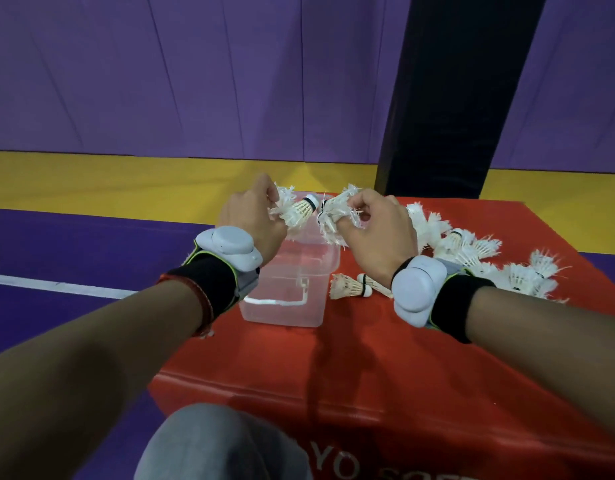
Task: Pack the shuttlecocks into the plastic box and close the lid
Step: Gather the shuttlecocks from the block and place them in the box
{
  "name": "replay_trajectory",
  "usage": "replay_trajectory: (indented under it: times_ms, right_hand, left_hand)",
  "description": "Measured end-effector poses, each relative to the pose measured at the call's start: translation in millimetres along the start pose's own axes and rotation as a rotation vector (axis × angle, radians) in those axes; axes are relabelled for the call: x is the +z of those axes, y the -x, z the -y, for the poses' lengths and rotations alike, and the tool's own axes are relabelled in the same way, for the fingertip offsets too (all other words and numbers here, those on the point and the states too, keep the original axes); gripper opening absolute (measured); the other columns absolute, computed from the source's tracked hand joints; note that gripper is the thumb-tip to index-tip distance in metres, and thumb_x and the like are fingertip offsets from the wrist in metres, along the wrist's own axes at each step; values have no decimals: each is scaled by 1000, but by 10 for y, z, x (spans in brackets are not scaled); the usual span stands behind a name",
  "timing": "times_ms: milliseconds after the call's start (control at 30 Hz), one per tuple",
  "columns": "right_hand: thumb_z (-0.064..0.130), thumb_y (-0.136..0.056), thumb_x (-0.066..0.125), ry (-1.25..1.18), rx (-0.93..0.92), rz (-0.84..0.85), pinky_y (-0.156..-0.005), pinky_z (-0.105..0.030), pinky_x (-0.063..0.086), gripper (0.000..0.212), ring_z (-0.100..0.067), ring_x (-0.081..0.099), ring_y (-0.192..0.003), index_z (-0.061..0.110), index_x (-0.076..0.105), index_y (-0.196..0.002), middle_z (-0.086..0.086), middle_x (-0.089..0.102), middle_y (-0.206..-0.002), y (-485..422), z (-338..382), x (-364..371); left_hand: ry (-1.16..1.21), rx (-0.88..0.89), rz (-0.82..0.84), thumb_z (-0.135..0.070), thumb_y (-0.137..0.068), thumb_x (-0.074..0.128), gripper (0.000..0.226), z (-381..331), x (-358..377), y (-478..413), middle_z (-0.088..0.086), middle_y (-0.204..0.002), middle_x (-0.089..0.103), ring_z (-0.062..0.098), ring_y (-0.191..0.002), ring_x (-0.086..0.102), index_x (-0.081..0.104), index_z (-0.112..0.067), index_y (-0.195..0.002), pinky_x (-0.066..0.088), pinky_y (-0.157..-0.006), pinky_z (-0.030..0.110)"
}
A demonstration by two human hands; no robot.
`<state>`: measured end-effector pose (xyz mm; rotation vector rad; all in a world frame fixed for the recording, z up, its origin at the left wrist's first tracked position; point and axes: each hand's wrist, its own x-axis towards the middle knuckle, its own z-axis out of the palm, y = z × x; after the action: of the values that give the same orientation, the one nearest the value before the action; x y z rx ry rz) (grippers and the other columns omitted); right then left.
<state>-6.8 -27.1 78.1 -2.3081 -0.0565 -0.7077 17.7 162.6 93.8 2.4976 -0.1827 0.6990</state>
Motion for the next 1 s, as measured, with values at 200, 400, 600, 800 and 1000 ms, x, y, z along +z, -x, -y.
replay_trajectory:
  times_ms: [200, 400, 600, 800, 1000]
  right_hand:
    - [32, -79, 67, -21, 17, 71, -75, -30, 44, 21, -14, 54, -99, 29, 62, -99, 18, 51, -83, -13, 59, 237]
    - [25, -67, 70, -64, 79, 127, -74, -28, 43, 32, -9, 52, -104, 32, 63, -98, 22, 59, -84, -14, 71, 306]
    - [21, -64, 72, -85, 173, 178, -91, -32, 42, 39, -13, 50, -114, 36, 66, -100, 30, 53, -90, -17, 143, 294]
    - [21, -74, 70, -159, 283, 256, -89, -27, 36, 26, -20, 44, -118, 36, 70, -95, 11, 36, -98, 43, 202, 231]
    - [27, -77, 69, -150, 285, 203, -101, -34, 33, 16, -21, 39, -123, 31, 72, -93, 21, 34, -86, 40, 160, 173]
  left_hand:
    - [-13, -77, 55, -13, -76, 63, 42, 261, 51, 47, -11, -100, 67, 23, -77, 61, 47, -29, -110, 36, -50, 25]
    - [3, -69, 113, -6, -73, 63, 53, 342, 68, 87, -17, -104, 65, 19, -76, 60, 46, -34, -115, 39, -51, 25]
    - [-2, -57, 158, -1, -67, 55, 64, 323, 18, 145, -18, -107, 65, 19, -95, 61, 46, -37, -119, 54, -64, 36]
    - [2, -48, 160, -4, -73, 54, 57, 293, -25, 182, -17, -107, 64, 17, -94, 62, 46, -35, -120, 46, -57, 26]
    - [7, -14, 133, -8, -80, 53, 48, 161, -22, 171, -17, -103, 65, 14, -93, 60, 48, -32, -121, 42, -55, 22]
